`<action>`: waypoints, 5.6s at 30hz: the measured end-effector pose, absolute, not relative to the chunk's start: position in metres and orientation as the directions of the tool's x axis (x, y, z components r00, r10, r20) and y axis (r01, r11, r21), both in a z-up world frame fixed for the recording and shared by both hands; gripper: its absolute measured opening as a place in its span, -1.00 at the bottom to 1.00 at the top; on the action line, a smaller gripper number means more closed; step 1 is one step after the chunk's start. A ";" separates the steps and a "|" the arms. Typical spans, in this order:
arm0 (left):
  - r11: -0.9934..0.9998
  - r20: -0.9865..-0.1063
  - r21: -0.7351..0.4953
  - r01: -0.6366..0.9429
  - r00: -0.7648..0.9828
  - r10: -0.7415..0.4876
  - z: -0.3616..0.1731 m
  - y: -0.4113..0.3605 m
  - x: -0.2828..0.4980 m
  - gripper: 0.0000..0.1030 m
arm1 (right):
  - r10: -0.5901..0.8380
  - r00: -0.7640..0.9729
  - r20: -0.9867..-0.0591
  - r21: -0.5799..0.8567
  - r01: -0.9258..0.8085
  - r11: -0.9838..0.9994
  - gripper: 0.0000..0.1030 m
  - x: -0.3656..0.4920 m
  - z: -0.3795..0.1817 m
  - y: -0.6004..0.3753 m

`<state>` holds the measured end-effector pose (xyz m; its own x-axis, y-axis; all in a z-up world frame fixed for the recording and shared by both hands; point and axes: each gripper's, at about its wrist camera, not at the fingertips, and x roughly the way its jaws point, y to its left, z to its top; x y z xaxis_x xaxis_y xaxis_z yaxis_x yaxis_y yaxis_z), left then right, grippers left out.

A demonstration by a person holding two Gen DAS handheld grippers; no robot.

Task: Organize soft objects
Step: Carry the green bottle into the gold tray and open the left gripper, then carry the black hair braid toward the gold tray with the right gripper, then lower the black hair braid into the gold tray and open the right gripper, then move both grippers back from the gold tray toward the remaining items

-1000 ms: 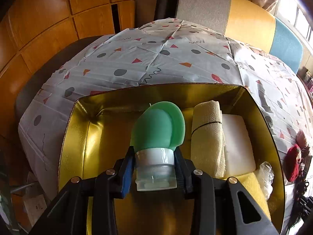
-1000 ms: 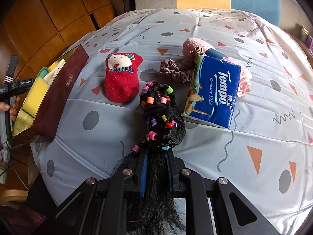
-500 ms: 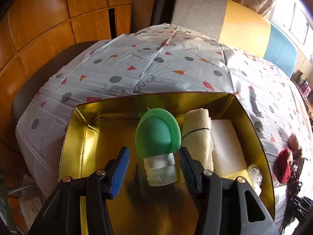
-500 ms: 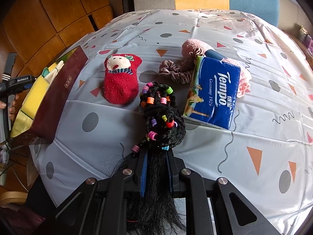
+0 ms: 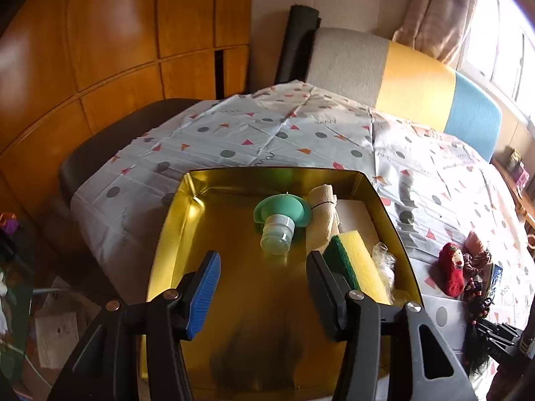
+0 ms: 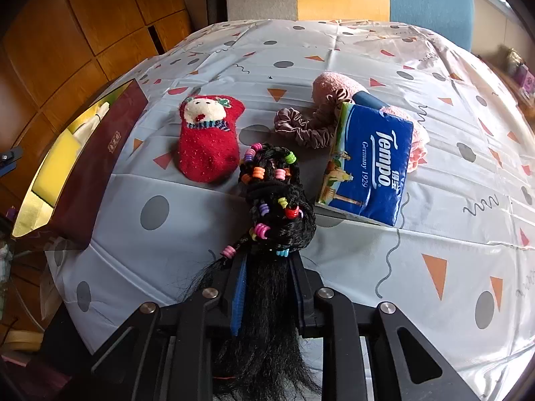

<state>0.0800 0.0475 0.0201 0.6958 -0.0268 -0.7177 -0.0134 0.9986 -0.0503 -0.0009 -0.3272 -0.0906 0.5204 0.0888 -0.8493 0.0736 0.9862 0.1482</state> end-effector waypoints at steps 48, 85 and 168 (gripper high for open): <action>0.999 -0.648 0.038 -0.035 0.760 0.051 0.036 0.056 0.016 0.05 | -0.031 0.547 -0.837 0.012 0.075 0.997 -0.77 -0.010 -0.088 -0.285; 0.980 -0.653 -0.005 -0.200 0.742 0.148 0.028 0.124 0.012 0.05 | 0.418 0.434 -0.798 0.216 -0.441 0.871 -0.84 0.096 -0.021 -0.019; 0.902 -0.742 0.120 0.416 0.641 -0.196 0.015 -0.176 0.061 0.05 | -0.217 0.671 -0.709 0.090 0.391 0.916 0.13 -0.011 -0.007 -0.407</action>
